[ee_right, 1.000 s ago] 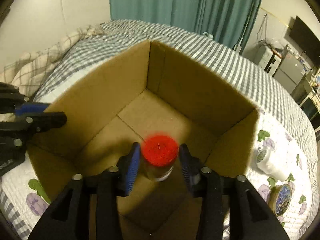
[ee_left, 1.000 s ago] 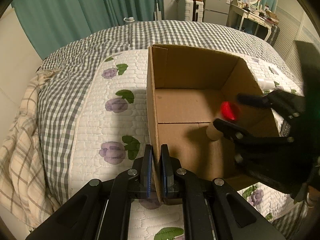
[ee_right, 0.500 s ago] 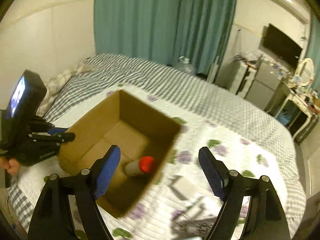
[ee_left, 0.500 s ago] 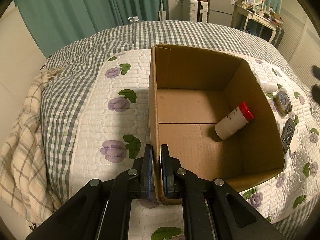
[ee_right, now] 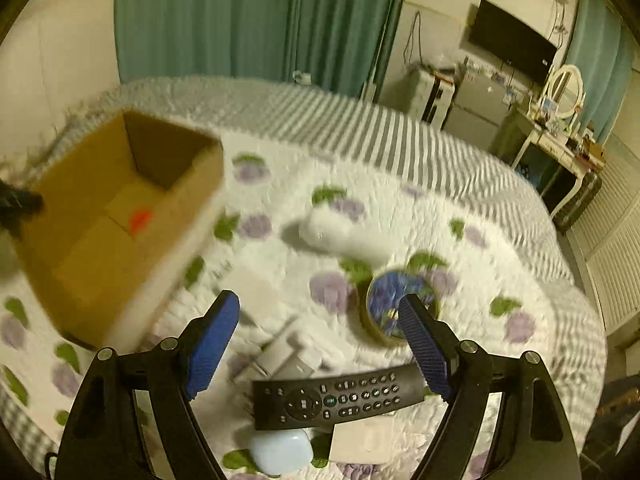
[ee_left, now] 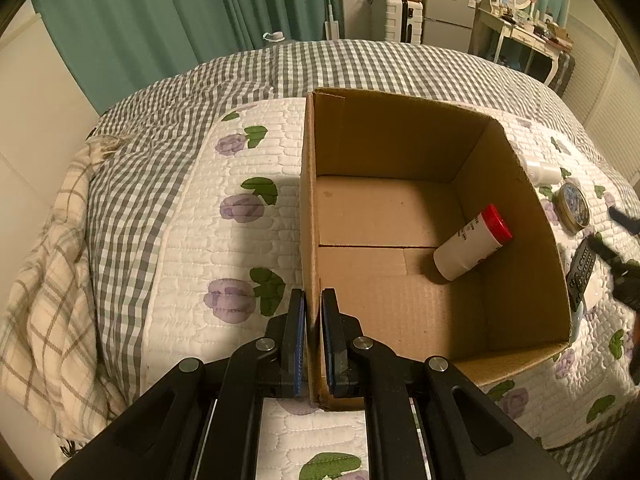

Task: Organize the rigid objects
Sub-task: 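Move the right tool back and grasp the white charger plug, then carry the white charger plug into the box and release it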

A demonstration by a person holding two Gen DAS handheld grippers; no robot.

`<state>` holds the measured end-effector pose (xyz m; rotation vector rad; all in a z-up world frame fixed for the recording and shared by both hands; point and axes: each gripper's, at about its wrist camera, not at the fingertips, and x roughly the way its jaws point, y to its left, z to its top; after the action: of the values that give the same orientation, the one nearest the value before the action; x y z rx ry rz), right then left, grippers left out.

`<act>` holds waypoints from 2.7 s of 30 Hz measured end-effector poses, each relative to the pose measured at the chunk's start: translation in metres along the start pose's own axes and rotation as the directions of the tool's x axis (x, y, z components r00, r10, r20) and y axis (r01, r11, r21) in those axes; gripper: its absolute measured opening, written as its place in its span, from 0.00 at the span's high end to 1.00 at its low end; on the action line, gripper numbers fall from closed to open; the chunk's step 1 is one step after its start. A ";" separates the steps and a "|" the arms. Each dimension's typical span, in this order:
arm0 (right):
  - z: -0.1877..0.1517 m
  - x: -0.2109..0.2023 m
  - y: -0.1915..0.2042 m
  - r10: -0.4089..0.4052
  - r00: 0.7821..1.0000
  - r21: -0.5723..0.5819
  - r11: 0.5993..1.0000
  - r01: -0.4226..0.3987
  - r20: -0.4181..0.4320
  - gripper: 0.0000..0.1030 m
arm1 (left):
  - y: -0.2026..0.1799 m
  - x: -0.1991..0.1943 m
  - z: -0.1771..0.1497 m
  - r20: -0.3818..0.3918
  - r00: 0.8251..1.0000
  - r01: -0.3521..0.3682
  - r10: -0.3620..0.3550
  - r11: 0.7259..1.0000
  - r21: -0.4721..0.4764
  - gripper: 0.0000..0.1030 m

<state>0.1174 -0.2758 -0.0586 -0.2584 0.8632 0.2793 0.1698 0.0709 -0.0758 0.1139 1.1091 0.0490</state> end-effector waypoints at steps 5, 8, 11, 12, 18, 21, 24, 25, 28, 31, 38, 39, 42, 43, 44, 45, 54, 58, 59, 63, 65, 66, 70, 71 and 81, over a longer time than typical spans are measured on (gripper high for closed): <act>-0.013 0.037 0.016 0.059 0.997 -0.043 0.997 -0.061 -0.042 0.21 | 0.001 0.000 -0.001 0.001 1.000 -0.003 0.003 1.000 0.000 0.92; -0.010 0.052 0.026 0.088 0.994 -0.066 0.994 -0.092 -0.060 0.21 | 0.002 -0.001 0.000 0.000 1.000 0.002 -0.002 1.000 -0.009 0.92; -0.004 0.064 0.039 0.116 0.991 -0.092 0.988 -0.122 -0.072 0.21 | 0.002 -0.001 0.000 0.000 1.000 0.004 -0.004 1.000 -0.015 0.92; -0.002 0.068 0.042 0.118 0.990 -0.101 0.987 -0.125 -0.074 0.21 | 0.002 0.000 0.000 -0.001 1.000 0.004 -0.004 1.000 -0.016 0.92; 0.004 0.094 0.053 0.135 0.985 -0.097 0.985 -0.145 -0.109 0.21 | 0.002 0.001 0.001 -0.003 1.000 0.003 -0.003 1.000 -0.016 0.92; 0.002 0.104 0.055 0.126 0.984 -0.097 0.986 -0.139 -0.128 0.21 | 0.002 0.001 0.000 -0.002 1.000 0.003 -0.003 1.000 -0.017 0.92; 0.003 0.111 0.054 0.125 0.984 -0.088 0.987 -0.137 -0.130 0.21 | 0.002 0.001 0.001 -0.002 1.000 0.003 -0.003 1.000 -0.017 0.92; 0.003 0.112 0.054 0.126 0.983 -0.084 0.987 -0.138 -0.130 0.21 | 0.002 0.001 0.001 -0.002 1.000 0.003 -0.003 1.000 -0.016 0.92; 0.003 0.112 0.053 0.128 0.983 -0.077 0.987 -0.139 -0.129 0.22 | 0.002 0.001 0.001 -0.002 1.000 0.004 -0.004 1.000 -0.017 0.92; 0.002 0.110 0.053 0.138 0.982 -0.073 0.986 -0.148 -0.125 0.37 | 0.002 0.001 0.001 -0.002 1.000 0.003 -0.003 1.000 -0.016 0.92; 0.000 0.103 0.054 0.119 0.986 -0.073 0.989 -0.128 -0.112 0.37 | 0.002 0.001 0.001 -0.002 1.000 0.003 -0.003 1.000 -0.015 0.92; -0.001 0.100 0.054 0.120 0.987 -0.071 0.989 -0.128 -0.110 0.37 | 0.002 0.001 0.001 -0.001 1.000 0.003 -0.003 1.000 -0.014 0.92; -0.003 0.091 0.053 0.122 0.988 -0.067 0.989 -0.129 -0.099 0.37 | 0.002 0.001 0.001 -0.001 1.000 0.004 -0.004 1.000 -0.015 0.92; -0.004 0.086 0.053 0.120 0.989 -0.065 0.990 -0.126 -0.087 0.37 | 0.002 0.001 0.000 -0.001 1.000 0.004 -0.004 1.000 -0.015 0.92; -0.005 0.082 0.052 0.118 0.990 -0.063 0.990 -0.124 -0.079 0.37 | 0.002 0.001 0.000 0.001 1.000 0.004 -0.004 1.000 -0.013 0.92; -0.005 0.078 0.052 0.116 0.991 -0.063 0.991 -0.121 -0.073 0.37 | 0.002 0.002 0.000 0.002 1.000 0.003 -0.003 1.000 -0.013 0.92; 0.009 0.012 0.039 0.072 0.997 -0.061 0.996 -0.071 0.020 0.37 | 0.005 0.003 0.000 0.001 1.000 0.012 -0.012 1.000 -0.015 0.92; 0.035 -0.031 0.038 0.054 0.994 -0.070 0.996 -0.047 0.099 0.37 | 0.005 0.003 0.000 0.002 1.000 0.013 -0.013 1.000 -0.015 0.92; 0.039 -0.038 0.040 0.055 0.992 -0.074 0.996 -0.047 0.113 0.37 | 0.005 0.003 0.000 0.003 1.000 0.014 -0.014 1.000 -0.016 0.92; 0.066 -0.067 0.056 0.077 0.981 -0.111 0.992 -0.058 0.179 0.37 | 0.004 0.002 0.000 0.002 1.000 0.012 -0.012 1.000 -0.014 0.92; 0.076 -0.075 0.071 0.098 0.975 -0.128 0.989 -0.073 0.199 0.37 | 0.004 0.003 0.000 0.002 1.000 0.012 -0.011 1.000 -0.013 0.92; 0.080 -0.076 0.077 0.110 0.973 -0.135 0.987 -0.083 0.204 0.37 | 0.004 0.003 0.001 0.002 1.000 0.011 -0.011 1.000 -0.012 0.92; 0.092 -0.069 0.108 0.173 0.964 -0.160 0.977 -0.142 0.204 0.37 | 0.003 0.003 0.001 0.002 1.000 0.012 -0.012 1.000 -0.010 0.92; 0.095 -0.063 0.117 0.193 0.961 -0.163 0.973 -0.162 0.198 0.37 | 0.003 0.003 0.001 0.002 1.000 0.012 -0.012 1.000 -0.011 0.92; 0.092 0.006 0.178 0.253 0.965 -0.203 0.950 -0.235 0.067 0.38 | 0.000 0.003 0.002 0.005 1.000 0.015 -0.015 1.000 -0.004 0.92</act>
<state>0.1255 -0.0785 -0.0257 -0.3176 0.7766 0.6050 0.1726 0.0715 -0.0779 0.1024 1.1048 0.0376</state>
